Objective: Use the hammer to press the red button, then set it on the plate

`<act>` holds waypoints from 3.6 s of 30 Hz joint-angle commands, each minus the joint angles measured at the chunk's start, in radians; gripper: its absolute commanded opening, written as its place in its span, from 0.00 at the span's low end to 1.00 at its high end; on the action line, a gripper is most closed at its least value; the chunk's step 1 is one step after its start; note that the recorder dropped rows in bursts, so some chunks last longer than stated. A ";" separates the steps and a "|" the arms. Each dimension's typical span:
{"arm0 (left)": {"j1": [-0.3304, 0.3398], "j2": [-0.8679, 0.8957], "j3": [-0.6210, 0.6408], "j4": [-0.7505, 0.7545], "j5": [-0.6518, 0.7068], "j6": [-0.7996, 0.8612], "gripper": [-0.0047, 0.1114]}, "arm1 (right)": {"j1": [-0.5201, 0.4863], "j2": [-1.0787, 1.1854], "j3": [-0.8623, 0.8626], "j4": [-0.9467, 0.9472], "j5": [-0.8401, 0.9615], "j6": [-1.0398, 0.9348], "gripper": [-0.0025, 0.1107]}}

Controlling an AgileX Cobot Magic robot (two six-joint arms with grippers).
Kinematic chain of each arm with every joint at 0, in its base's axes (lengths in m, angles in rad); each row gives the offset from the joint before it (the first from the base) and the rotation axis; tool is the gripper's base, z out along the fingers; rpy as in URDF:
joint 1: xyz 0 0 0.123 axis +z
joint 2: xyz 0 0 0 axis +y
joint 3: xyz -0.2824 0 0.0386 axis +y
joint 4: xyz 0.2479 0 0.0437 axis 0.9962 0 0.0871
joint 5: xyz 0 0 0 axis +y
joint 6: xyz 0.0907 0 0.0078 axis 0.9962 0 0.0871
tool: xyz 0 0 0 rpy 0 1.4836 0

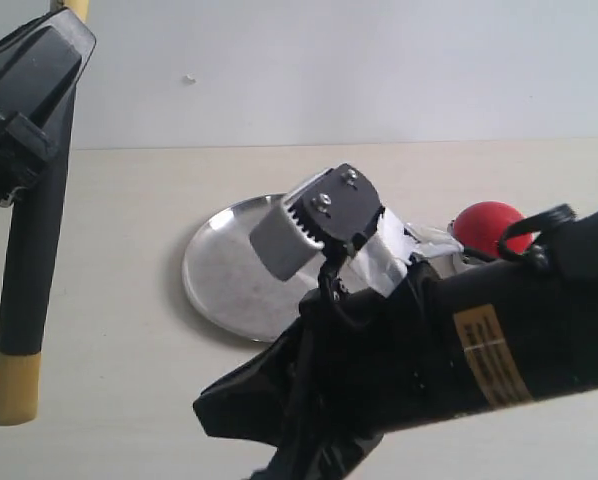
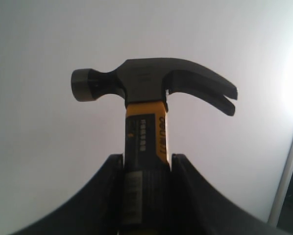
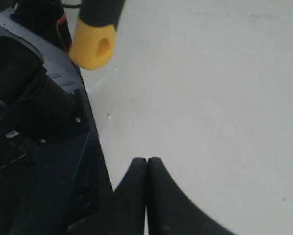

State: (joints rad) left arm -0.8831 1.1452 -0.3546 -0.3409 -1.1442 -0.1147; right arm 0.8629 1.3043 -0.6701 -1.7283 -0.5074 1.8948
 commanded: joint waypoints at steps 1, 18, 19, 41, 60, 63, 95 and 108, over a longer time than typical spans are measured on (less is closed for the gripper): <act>0.003 -0.015 -0.016 0.022 -0.077 0.006 0.04 | -0.123 0.105 -0.025 -0.016 0.005 -0.015 0.02; 0.003 -0.015 -0.020 0.007 -0.077 0.094 0.04 | -0.130 0.024 0.274 1.052 -0.436 -1.051 0.09; 0.003 -0.015 -0.023 0.007 -0.077 0.094 0.04 | -0.130 0.024 0.274 1.037 -0.436 -1.042 0.14; 0.003 -0.015 -0.064 0.011 -0.077 0.402 0.04 | 0.208 0.323 -0.028 1.614 -0.356 -1.322 0.59; 0.003 -0.015 -0.064 0.015 -0.077 0.411 0.04 | 0.208 0.400 -0.154 1.579 -0.362 -1.314 0.59; 0.003 -0.015 -0.064 0.015 -0.067 0.424 0.04 | 0.208 0.419 -0.166 1.579 -0.371 -1.305 0.59; 0.003 -0.015 -0.064 0.057 -0.037 0.426 0.04 | 0.208 0.431 -0.166 1.580 -0.416 -1.304 0.02; 0.003 -0.015 -0.064 0.057 -0.029 0.426 0.17 | 0.208 0.431 -0.166 1.597 -0.405 -1.262 0.02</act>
State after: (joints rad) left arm -0.8791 1.1432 -0.4027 -0.3054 -1.1238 0.3151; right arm 1.0687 1.7372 -0.8294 -0.1341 -0.9143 0.6247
